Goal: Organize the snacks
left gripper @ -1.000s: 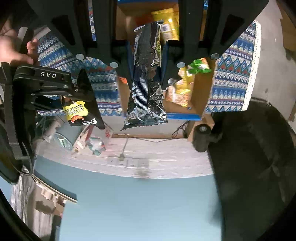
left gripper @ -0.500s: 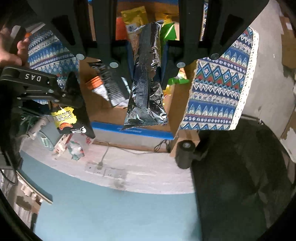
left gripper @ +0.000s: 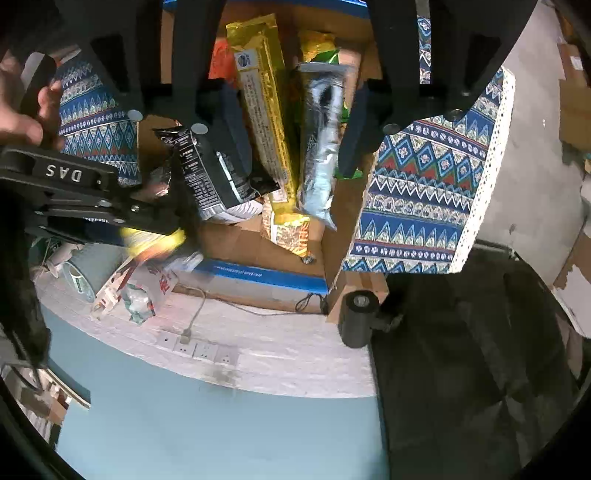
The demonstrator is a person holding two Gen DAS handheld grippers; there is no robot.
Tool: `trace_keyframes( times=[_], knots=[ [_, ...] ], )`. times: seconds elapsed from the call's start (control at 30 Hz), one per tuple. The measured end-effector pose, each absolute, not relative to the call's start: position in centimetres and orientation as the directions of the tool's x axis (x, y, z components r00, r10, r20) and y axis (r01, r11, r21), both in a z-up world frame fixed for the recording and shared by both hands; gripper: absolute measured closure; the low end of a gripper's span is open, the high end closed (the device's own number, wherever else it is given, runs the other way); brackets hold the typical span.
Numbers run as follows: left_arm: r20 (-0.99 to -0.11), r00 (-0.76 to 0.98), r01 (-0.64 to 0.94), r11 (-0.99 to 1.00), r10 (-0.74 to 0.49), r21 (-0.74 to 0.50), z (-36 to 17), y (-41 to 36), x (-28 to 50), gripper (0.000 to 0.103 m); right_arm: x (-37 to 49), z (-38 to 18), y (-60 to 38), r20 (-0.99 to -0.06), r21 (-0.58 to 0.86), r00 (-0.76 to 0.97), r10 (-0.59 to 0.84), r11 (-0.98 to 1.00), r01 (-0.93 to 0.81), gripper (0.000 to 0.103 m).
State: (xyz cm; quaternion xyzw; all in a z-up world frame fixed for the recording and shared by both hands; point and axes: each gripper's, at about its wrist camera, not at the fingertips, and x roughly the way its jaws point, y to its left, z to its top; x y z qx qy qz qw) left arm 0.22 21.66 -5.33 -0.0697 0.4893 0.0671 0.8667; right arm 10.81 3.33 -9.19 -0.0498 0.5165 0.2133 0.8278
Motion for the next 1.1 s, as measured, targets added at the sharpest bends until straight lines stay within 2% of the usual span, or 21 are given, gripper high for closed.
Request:
trace_keyframes(
  times=[0.07, 0.3, 0.43, 0.83, 1.1],
  knots=[
    [-0.855, 0.516, -0.175, 0.984, 0.054, -0.044, -5.0, 21.4, 0.1, 0.045, 10.8, -9.0, 3.3, -0.873, 0.136, 0.384, 0.302, 0.905, -0.403, 0.032],
    [-0.833, 0.551, -0.154, 0.987, 0.059, -0.032, -3.4, 20.8, -0.8, 0.032, 10.2, -7.5, 2.7, -0.861, 0.134, 0.409, 0.301, 0.911, -0.39, 0.028],
    [-0.825, 0.561, -0.155, 0.987, 0.061, -0.033, -2.6, 20.7, -1.2, 0.032, 9.2, -6.2, 2.3, -0.855, 0.101, 0.437, 0.277, 0.918, -0.385, 0.027],
    [-0.774, 0.626, -0.147, 0.989, 0.098, 0.007, 0.6, 19.2, -2.7, 0.017, 6.5, -2.4, -0.8, -0.821, 0.037, 0.534, 0.204, 0.951, -0.307, 0.026],
    [-0.767, 0.637, -0.107, 0.994, 0.074, 0.007, 1.3, 17.5, -3.3, 0.014, 5.0, -0.5, -2.0, -0.804, -0.007, 0.573, 0.159, 0.961, -0.276, 0.025]
  ],
)
